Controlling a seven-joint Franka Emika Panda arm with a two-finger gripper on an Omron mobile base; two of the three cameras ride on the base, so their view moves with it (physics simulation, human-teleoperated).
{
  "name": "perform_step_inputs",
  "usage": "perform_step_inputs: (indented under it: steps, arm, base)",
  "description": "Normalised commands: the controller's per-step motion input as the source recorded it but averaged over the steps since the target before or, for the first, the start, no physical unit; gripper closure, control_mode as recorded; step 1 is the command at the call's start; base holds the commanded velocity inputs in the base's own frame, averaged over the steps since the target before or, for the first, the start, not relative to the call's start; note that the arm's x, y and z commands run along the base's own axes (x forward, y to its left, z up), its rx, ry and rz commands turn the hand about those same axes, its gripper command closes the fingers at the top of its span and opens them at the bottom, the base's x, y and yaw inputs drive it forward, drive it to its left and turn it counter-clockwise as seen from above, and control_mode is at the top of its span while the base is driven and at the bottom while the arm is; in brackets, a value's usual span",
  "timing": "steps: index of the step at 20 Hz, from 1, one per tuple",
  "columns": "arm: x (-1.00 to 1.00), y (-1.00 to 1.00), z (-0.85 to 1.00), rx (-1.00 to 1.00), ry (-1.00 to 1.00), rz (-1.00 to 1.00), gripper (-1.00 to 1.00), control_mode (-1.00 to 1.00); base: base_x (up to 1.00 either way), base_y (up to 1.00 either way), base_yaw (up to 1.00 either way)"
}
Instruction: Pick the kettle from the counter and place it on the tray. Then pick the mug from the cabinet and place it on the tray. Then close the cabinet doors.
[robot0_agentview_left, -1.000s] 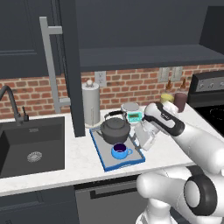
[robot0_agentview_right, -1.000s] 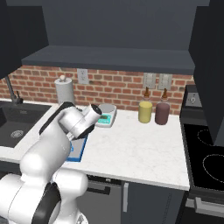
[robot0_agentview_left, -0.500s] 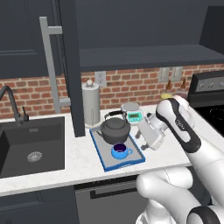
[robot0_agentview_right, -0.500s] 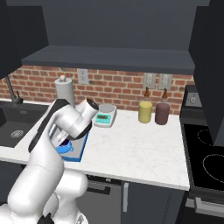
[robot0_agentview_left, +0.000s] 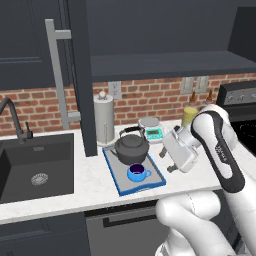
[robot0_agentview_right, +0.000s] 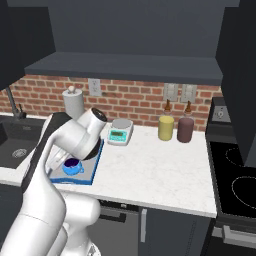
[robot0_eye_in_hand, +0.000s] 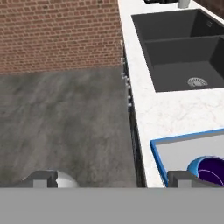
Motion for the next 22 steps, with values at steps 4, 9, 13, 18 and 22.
perform_step_inputs:
  steps: [4,9,13,18,22]
  arm:
    - [-0.42,0.0,0.4,0.0,-0.03,0.08,-1.0,-1.0]
    - [-0.41,0.0,0.44,0.02,-0.05,0.1,-1.0,-1.0]
    - [-0.35,0.02,0.37,0.0,-0.14,0.09,-1.0,-1.0]
    - [-0.3,0.07,0.32,0.0,-0.15,0.09,-1.0,-1.0]
    - [-0.39,0.12,0.35,0.02,-0.37,0.19,-1.0,-1.0]
  base:
    - [0.0,0.0,0.0]
    - [0.0,0.0,0.0]
    - [0.0,0.0,0.0]
    - [0.0,0.0,0.0]
    - [0.0,0.0,0.0]
